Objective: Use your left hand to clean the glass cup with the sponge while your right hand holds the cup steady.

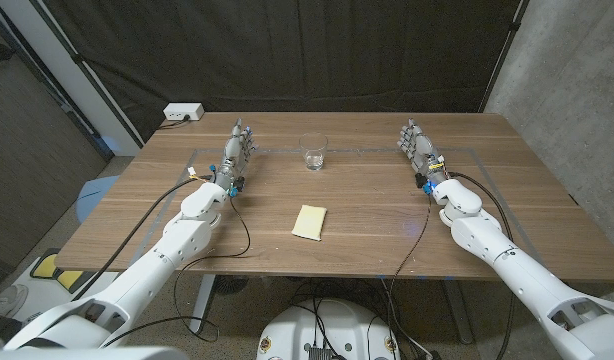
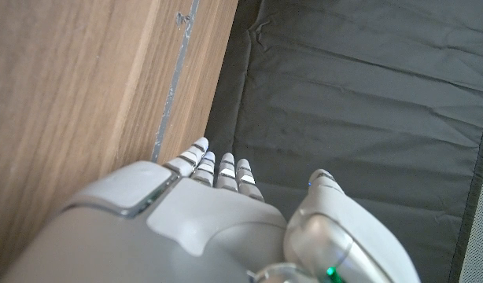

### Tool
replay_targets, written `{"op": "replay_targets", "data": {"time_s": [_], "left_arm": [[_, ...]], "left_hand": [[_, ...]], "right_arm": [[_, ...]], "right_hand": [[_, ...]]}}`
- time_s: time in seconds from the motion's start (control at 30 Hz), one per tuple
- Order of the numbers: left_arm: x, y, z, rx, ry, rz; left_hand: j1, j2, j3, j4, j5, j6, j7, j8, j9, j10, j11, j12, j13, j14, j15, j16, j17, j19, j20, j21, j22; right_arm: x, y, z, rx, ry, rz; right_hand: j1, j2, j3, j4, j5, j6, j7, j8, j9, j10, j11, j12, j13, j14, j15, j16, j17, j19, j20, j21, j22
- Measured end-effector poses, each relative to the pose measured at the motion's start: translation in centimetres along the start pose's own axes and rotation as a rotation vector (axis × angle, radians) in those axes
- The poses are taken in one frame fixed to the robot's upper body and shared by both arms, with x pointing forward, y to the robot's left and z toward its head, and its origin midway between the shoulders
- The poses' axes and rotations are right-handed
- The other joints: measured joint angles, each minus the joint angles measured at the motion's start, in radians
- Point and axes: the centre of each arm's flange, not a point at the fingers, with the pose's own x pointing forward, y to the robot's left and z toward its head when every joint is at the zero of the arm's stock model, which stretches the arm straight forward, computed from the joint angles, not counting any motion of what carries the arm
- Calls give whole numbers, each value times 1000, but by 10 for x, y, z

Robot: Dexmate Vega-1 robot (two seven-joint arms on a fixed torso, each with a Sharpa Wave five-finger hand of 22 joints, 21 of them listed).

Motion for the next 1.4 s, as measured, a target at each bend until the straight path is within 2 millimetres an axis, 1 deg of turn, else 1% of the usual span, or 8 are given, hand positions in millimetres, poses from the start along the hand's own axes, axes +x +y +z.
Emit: {"op": "replay_targets", "data": {"time_s": [0.07, 0.13, 0.2, 0.33, 0.6, 0.83, 1.1, 1.4], "left_arm": [[0, 0, 0, 0, 1, 0], [1, 0, 0, 0, 1, 0], [1, 0, 0, 0, -1, 2], [1, 1, 0, 6, 0, 5], [1, 1, 2, 62, 0, 1], [2, -2, 8, 134, -4, -3], [3, -6, 15, 221, 3, -20], [3, -9, 19, 310, 16, -39]], "left_hand": [[4, 4, 0, 0, 7, -1, 1, 25, 5, -3, 23, 25, 7, -6, 7, 12, 0, -10, 12, 10, 0], [17, 17, 5, -5, 8, -3, 3, 50, 13, -2, 55, 55, 16, -5, 32, 25, 0, -6, 52, 16, 0], [31, 30, 15, -16, 8, -5, -14, 55, 17, 4, 55, 66, 22, -4, 46, 31, 4, -6, 76, 17, 0], [133, 39, 25, -73, 3, -3, -69, 18, 15, -1, 26, 31, 23, -5, 48, 12, 5, -7, 86, -14, 0], [231, 19, 43, -135, -19, -3, -76, 10, 14, -4, 16, 24, 23, -5, 41, 3, 2, -7, 86, -33, 0], [316, 14, 63, -186, -40, -5, -73, 25, 14, -4, 16, 24, 23, 7, 30, 7, 2, -6, 86, -33, 4], [381, 8, 73, -228, -62, -5, -65, 47, 14, 48, 19, 32, 23, 75, 30, 19, 5, 7, 110, -33, 5], [410, -2, 70, -240, -79, 4, -50, 56, 14, 94, 21, 40, 23, 112, 18, 27, 5, 28, 112, -33, 5]], "right_arm": [[0, 0, -1, -2, 3, 1], [0, 0, -1, -4, 5, -3], [0, 0, -1, -6, 4, -7], [0, 1, -1, -24, 8, -6], [0, 2, 1, -58, 15, 0], [0, 4, 3, -96, 20, 4], [0, 7, 5, -170, 29, 9], [0, 15, 6, -261, 38, 26]], "right_hand": [[12, -3, 10, -10, -5, 46, 1, 13, 4, 57, 27, 22, 7, 40, 3, 12, 0, 1, 0, 1, 4], [21, -6, 22, -22, -19, 91, -7, 21, 9, 142, 55, 51, 13, 131, 8, 30, 5, 36, 12, 8, 8], [35, -11, 29, -29, -26, 100, -18, 20, 9, 171, 63, 60, 18, 167, 13, 33, 8, 49, 19, 9, 10], [56, -32, 29, -59, -37, 26, -59, -2, 9, 90, 40, 20, 19, 122, 28, 4, 10, 30, 53, -5, 9], [65, -41, 29, -73, -41, 4, -73, -6, 9, 60, 32, 9, 19, 99, 38, 3, 10, 18, 97, -13, 9], [68, -45, 30, -83, -41, 5, -72, -1, 9, 60, 32, 9, 19, 98, 38, 3, 10, 19, 96, -16, 9], [78, -43, 34, -87, -41, 11, -78, 2, 9, 67, 30, 13, 16, 106, 38, 3, 10, 27, 88, -16, 9], [79, -42, 38, -96, -41, 15, -82, 6, 9, 68, 29, 17, 13, 112, 32, 7, 10, 31, 84, -16, 9]]}}
